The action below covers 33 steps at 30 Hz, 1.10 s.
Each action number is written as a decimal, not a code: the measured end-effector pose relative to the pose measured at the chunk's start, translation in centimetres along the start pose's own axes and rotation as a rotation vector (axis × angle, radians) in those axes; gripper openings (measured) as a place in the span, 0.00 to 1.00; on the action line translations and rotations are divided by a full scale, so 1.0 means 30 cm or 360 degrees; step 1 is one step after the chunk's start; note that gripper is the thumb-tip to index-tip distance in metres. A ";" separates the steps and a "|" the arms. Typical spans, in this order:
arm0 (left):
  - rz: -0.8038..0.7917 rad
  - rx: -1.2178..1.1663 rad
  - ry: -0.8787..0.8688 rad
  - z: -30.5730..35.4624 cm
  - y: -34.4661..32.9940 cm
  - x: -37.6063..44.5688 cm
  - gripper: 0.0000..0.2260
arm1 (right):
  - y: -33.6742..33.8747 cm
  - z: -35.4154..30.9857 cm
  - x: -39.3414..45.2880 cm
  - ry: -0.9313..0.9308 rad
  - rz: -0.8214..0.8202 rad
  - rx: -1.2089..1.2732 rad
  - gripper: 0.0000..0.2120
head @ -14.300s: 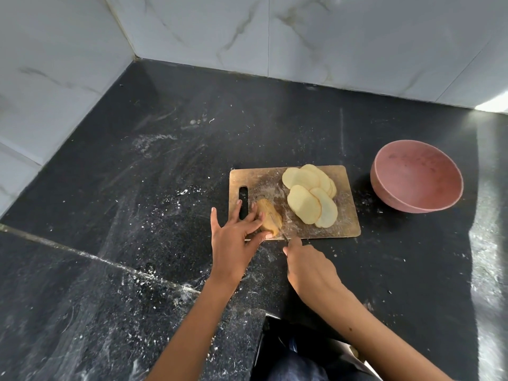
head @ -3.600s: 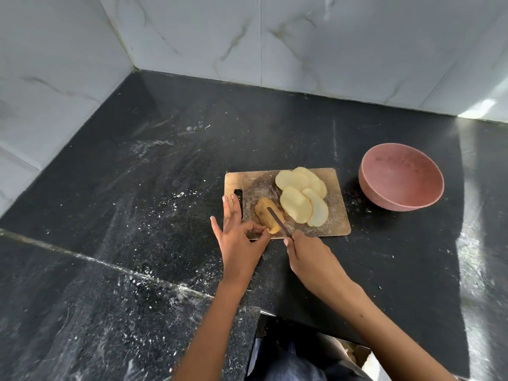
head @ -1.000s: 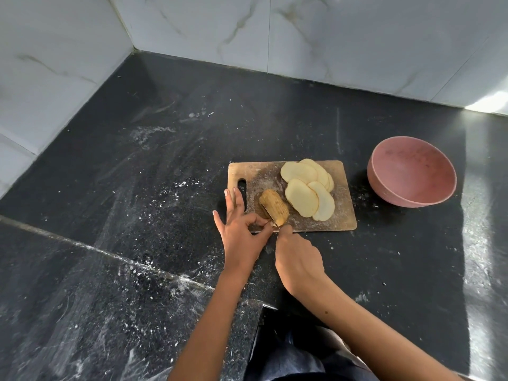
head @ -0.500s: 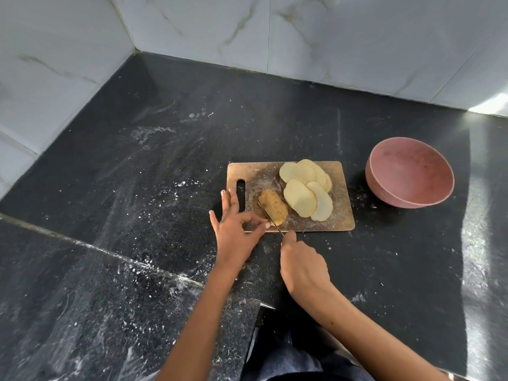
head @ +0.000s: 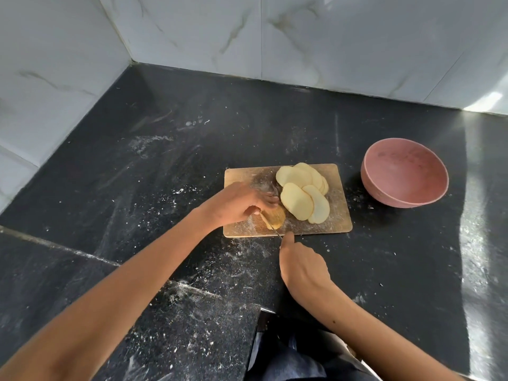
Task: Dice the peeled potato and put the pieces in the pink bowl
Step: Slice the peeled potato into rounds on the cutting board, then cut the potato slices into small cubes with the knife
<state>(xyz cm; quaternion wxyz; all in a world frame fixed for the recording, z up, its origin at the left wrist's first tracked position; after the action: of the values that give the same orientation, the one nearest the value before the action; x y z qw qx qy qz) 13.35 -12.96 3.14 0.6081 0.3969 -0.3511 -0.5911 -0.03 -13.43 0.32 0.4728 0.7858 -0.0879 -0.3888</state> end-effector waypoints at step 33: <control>0.0130 -0.0111 0.0443 0.020 0.005 -0.024 0.19 | 0.075 0.244 -0.134 0.0039 0.0105 0.0571 0.10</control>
<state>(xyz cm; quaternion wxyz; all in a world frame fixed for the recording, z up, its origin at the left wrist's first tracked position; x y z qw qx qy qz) 12.84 -12.30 3.58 0.6879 0.4390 -0.2584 -0.5171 -7.33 -17.54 2.45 0.3385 0.8590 -0.1758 -0.3415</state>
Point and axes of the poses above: each hand's wrist, its own x-axis towards the middle knuckle, its own y-axis out of the back of the hand, z = x × y, the point moved 9 cm from there along x, towards the middle knuckle, and after that the axes turned 5 degrees about y, right-handed, at the moved point
